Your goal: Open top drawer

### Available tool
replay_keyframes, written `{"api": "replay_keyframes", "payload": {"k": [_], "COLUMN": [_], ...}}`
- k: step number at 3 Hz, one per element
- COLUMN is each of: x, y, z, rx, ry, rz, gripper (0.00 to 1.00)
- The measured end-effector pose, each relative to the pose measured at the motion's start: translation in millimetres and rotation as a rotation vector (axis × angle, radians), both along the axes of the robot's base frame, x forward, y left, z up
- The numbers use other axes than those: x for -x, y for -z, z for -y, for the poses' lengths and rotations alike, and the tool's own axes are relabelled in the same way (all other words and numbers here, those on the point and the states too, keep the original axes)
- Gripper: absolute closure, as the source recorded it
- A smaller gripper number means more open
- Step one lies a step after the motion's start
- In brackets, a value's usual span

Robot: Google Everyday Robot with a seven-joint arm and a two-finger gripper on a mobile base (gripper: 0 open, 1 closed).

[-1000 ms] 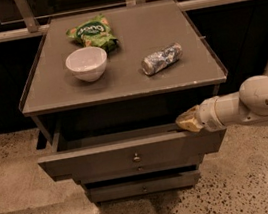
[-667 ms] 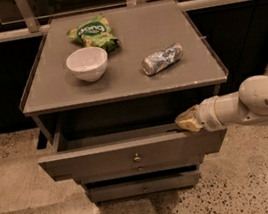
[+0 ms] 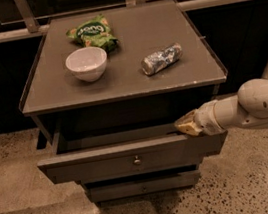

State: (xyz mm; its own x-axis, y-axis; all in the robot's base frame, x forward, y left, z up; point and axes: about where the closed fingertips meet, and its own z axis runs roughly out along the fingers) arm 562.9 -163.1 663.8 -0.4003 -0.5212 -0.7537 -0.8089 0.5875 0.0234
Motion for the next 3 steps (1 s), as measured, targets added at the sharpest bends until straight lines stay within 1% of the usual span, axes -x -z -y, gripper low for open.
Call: {"api": "replay_keyframes", "payload": {"k": [1, 2, 3], "x": [15.9, 15.9, 47.4], "y": [1.3, 1.1, -4.0], "z": [-3.2, -3.2, -6.2], "rx": [-0.021, -0.021, -0.021], "ry": [0.005, 0.005, 0.03], "rz": [-0.007, -0.007, 0.021], "gripper": [1.0, 1.0, 1.0]}}
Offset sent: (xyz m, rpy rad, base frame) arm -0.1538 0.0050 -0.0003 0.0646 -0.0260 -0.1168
